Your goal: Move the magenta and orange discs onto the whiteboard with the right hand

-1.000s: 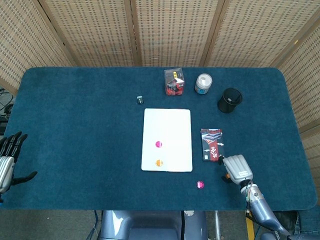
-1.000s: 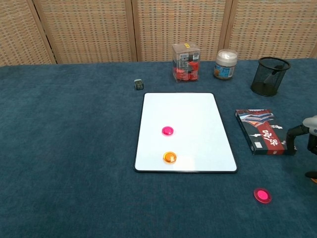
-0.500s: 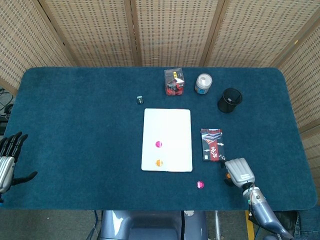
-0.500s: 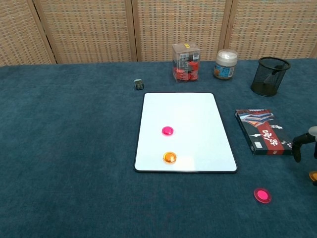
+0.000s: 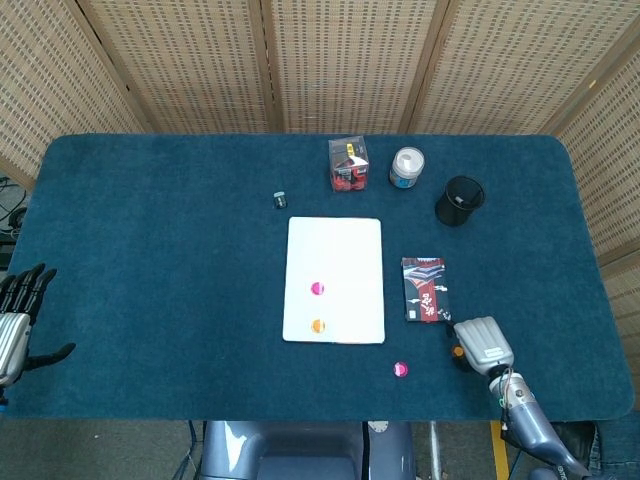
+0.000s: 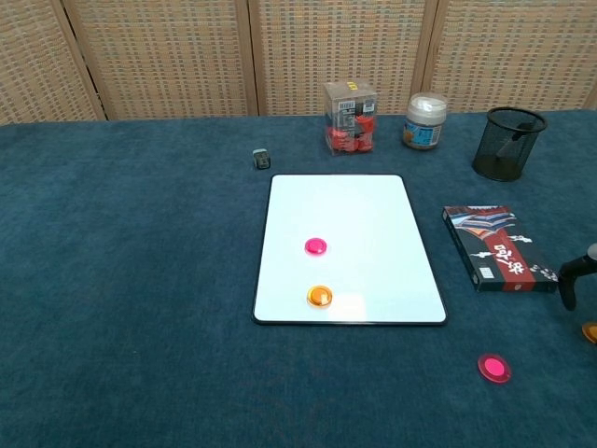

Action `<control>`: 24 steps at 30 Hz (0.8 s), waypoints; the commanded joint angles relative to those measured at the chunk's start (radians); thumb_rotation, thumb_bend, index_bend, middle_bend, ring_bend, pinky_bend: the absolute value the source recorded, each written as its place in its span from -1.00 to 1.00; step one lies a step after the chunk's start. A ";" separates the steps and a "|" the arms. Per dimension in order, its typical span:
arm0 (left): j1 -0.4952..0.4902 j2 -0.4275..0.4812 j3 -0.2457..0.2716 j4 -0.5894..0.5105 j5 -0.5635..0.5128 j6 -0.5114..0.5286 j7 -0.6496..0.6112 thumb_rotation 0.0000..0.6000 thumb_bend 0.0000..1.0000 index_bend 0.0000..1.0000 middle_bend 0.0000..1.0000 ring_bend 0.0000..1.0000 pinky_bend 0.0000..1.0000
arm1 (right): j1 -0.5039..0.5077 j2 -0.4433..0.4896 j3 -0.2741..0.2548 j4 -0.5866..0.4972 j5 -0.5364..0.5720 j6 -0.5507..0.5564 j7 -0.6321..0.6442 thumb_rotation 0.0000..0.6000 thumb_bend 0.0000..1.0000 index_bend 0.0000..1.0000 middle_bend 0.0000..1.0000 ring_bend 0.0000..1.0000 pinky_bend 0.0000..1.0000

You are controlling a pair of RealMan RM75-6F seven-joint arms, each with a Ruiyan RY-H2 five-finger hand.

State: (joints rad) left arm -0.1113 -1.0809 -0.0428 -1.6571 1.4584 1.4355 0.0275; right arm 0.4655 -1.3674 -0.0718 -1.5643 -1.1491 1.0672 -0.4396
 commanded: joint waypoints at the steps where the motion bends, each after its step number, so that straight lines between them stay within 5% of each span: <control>1: 0.000 0.000 0.000 0.000 0.000 0.000 0.000 1.00 -1.00 -1.00 -1.00 -1.00 -1.00 | -0.004 -0.001 0.000 0.003 -0.001 -0.005 0.000 1.00 -0.38 -0.16 0.80 0.90 1.00; 24: 0.000 -0.006 -0.002 0.000 -0.006 0.001 0.014 1.00 -1.00 -1.00 -1.00 -1.00 -1.00 | -0.023 -0.010 0.019 0.044 -0.008 -0.059 0.037 1.00 -0.38 -0.13 0.80 0.90 1.00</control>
State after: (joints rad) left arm -0.1113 -1.0868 -0.0448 -1.6576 1.4526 1.4362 0.0420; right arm 0.4428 -1.3774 -0.0525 -1.5207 -1.1569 1.0084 -0.4022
